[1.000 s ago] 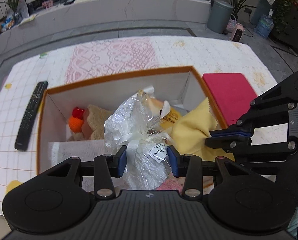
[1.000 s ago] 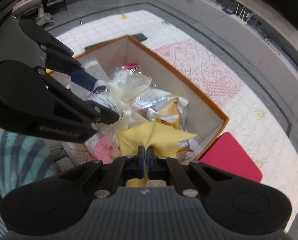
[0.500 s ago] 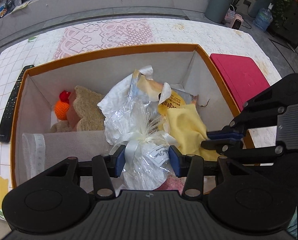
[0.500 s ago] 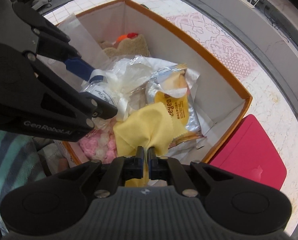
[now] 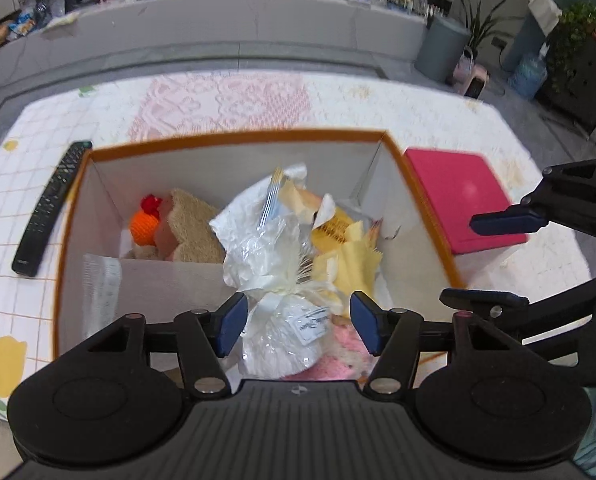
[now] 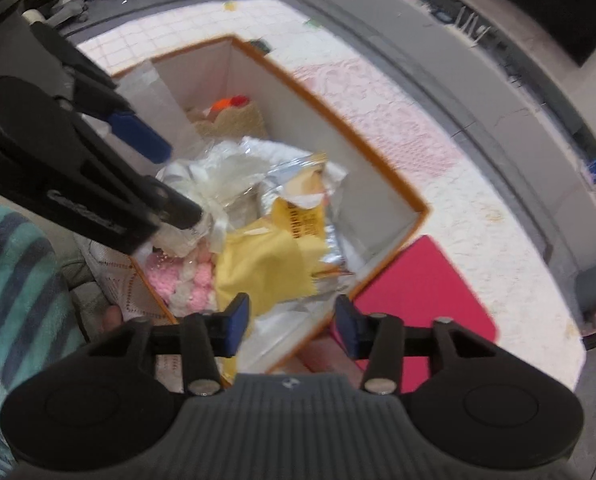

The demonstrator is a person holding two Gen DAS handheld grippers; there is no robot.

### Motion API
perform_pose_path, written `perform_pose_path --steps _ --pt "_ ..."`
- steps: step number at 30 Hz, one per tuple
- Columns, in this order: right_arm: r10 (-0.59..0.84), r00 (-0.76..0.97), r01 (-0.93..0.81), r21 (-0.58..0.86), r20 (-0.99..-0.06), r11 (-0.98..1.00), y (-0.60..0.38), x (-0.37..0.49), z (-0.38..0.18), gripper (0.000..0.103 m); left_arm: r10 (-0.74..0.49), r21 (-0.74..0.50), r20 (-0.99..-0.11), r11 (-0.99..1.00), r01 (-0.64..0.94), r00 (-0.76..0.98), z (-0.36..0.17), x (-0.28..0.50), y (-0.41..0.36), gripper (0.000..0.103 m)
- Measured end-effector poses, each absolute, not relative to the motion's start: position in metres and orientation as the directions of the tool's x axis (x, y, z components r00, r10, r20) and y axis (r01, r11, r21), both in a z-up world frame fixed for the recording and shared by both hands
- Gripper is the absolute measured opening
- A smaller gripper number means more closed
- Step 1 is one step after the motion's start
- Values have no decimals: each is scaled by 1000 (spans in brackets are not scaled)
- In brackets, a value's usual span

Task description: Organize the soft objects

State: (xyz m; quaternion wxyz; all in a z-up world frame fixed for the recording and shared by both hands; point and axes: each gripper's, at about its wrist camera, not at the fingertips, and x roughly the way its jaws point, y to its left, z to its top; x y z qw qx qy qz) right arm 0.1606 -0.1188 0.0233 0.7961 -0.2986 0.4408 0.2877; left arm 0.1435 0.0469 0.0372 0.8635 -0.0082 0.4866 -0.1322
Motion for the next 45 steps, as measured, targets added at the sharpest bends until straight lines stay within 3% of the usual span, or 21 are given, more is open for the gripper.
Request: perform_pose_path --steps 8,22,28,30,39,42,45 --pt "177 568 -623 -280 -804 730 -150 125 76 72 -192 -99 -766 978 183 614 88 99 38 71" --pt "201 721 -395 -155 -663 905 -235 33 130 82 -142 8 -543 985 174 828 131 7 -9 76" --pt "206 785 -300 -67 -584 952 -261 -7 122 85 -158 -30 -487 986 164 859 122 -19 -23 84" --pt "193 810 -273 -65 -554 960 -264 -21 116 86 -149 -50 -479 988 143 865 115 -27 -25 92" --pt "152 870 -171 3 -469 985 -264 -65 65 89 15 -15 -451 1000 -25 893 73 -56 -25 93" --pt "127 888 -148 -15 -443 989 -260 -76 48 90 31 16 -450 1000 -27 892 58 -64 -27 93" --pt "128 891 -145 -5 -436 989 -257 -82 33 91 3 -45 -481 999 -29 877 46 -69 -21 93"
